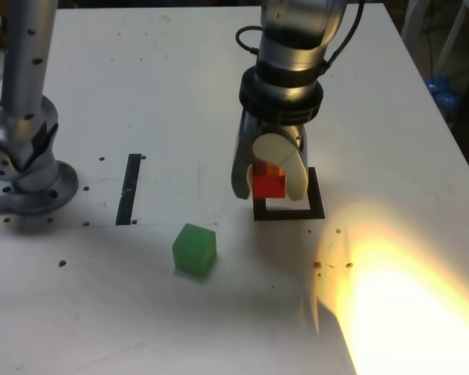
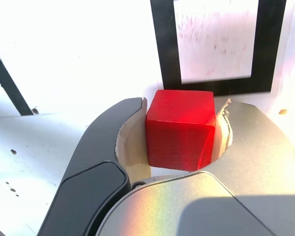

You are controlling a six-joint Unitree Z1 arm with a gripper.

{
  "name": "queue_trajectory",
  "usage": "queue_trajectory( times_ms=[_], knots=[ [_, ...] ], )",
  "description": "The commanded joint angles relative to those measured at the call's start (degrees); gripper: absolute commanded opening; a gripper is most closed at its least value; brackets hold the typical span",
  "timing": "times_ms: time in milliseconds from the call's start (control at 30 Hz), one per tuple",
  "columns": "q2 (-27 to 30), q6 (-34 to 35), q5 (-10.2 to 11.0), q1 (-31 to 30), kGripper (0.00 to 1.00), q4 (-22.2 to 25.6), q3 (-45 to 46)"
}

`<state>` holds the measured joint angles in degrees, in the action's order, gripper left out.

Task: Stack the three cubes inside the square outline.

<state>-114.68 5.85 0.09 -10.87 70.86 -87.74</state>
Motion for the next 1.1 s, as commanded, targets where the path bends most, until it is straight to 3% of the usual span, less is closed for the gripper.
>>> queue_trajectory(
  times_ms=[0,300,867,933,1067],
  knots=[
    [-0.2,-0.95,-0.25,1.62,0.33,-0.27,0.05],
    [-2.71,-4.56,-1.55,5.6,0.33,-1.35,-0.15],
    [-6.3,-5.67,-3.07,6.38,0.34,-4.73,0.12],
    [-6.41,-5.89,-3.04,6.79,0.43,-5.27,0.48],
    [-6.51,-6.94,-3.33,7.69,0.81,-6.56,1.66]
  ],
)
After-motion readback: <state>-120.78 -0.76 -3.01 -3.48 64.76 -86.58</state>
